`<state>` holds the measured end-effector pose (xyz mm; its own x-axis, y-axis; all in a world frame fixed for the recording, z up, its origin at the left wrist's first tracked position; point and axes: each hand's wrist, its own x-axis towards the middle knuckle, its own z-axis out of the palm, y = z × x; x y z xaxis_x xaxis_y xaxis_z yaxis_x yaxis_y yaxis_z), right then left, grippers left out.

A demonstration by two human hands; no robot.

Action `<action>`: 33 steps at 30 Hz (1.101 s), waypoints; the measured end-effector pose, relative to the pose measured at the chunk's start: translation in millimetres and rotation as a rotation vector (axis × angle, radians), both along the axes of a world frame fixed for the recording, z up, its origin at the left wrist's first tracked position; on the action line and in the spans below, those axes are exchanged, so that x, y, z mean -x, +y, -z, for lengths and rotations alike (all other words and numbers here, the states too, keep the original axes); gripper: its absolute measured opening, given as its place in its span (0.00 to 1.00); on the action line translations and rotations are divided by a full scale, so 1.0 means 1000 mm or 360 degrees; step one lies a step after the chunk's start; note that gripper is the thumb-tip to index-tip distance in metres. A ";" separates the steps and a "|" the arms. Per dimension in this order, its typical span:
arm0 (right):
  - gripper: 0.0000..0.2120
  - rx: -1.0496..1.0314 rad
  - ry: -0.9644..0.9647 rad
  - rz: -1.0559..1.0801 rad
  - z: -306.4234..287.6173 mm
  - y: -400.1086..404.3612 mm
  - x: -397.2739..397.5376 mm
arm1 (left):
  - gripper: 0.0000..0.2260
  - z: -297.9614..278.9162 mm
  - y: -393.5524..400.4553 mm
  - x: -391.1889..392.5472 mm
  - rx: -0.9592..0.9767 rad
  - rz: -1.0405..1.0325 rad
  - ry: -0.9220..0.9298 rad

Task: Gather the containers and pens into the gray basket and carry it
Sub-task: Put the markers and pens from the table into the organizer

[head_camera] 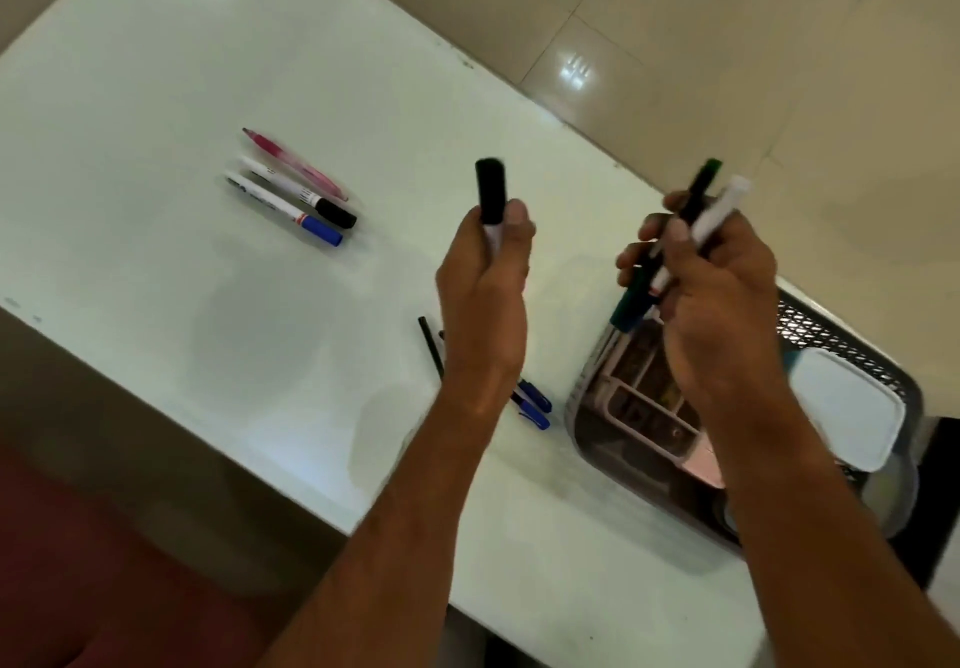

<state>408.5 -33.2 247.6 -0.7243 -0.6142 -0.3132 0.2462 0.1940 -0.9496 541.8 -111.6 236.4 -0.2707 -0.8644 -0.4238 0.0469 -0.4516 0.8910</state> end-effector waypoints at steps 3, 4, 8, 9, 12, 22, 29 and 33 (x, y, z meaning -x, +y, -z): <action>0.11 0.0266 0.0162 0.0099 -0.008 0.040 0.023 | 0.12 -0.018 0.016 0.033 0.0123 0.0226 0.0360; 0.12 0.0313 0.0221 0.0117 -0.008 0.052 0.030 | 0.12 -0.021 0.022 0.044 0.0140 0.0306 0.0450; 0.13 0.0325 0.0356 0.0165 0.004 0.083 0.046 | 0.10 -0.017 0.047 0.080 0.0227 0.0644 0.0465; 0.13 0.0317 0.0373 0.0161 0.008 0.087 0.048 | 0.10 -0.014 0.052 0.086 0.0260 0.0714 0.0419; 0.14 0.0293 0.0441 0.0095 0.017 0.093 0.052 | 0.11 -0.004 0.057 0.098 0.0351 0.0837 0.0339; 0.12 0.0101 0.0496 -0.0006 0.043 0.103 0.053 | 0.23 0.026 0.066 0.107 0.0511 0.1032 0.0060; 0.18 0.0031 0.0517 -0.0006 0.047 0.109 0.056 | 0.17 0.032 0.071 0.112 0.0658 0.1033 -0.0018; 0.19 0.0022 0.0540 -0.0009 0.048 0.108 0.057 | 0.09 0.035 0.073 0.111 0.0729 0.0909 -0.0099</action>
<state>351.2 74.8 199.3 -0.7823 -0.6212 -0.0464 -0.0856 0.1810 -0.9797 431.1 -38.9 201.6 -0.7192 -0.6898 -0.0832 -0.1411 0.0278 0.9896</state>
